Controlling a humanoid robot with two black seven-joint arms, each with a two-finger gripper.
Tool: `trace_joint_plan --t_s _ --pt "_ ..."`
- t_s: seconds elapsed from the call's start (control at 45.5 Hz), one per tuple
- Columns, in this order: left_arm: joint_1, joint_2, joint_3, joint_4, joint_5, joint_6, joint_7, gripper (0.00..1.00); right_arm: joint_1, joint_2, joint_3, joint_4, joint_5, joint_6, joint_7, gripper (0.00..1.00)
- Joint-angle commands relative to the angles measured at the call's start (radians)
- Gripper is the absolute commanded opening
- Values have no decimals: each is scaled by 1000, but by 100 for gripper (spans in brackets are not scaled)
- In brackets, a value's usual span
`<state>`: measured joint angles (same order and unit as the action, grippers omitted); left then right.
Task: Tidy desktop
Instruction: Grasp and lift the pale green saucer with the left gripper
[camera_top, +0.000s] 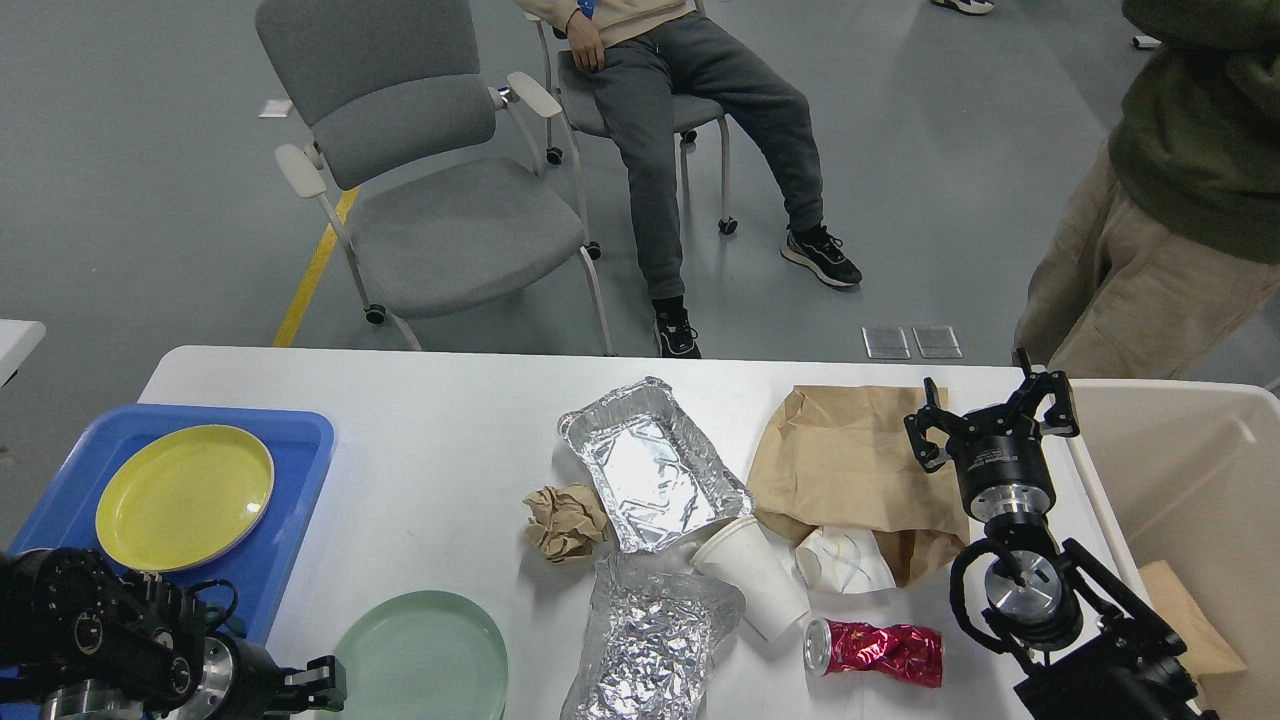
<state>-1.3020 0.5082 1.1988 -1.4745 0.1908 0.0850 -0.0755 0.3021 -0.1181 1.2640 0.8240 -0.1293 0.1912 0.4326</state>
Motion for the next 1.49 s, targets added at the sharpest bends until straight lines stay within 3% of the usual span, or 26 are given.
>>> trace_joint_plan --t_s 0.0,0.834,0.988,1.295,1.471 --pt "1 0 -2 2 1 -1 0 42 0 0 0 0 0 1 0 100" --pt "55 -23 -50 54 -7 1 2 11 0 0 0 0 -1 -1 0 100" --pt "52 -25 -51 54 -5 -1 0 0 0 0 0 0 0 -1 0 100" --pt "17 7 -48 14 -8 -28 -9 0 0 0 0 0 0 1 0 100" --pt "-129 104 -24 -73 -4 -99 -4 0 0 0 0 0 -1 -1 0 100"
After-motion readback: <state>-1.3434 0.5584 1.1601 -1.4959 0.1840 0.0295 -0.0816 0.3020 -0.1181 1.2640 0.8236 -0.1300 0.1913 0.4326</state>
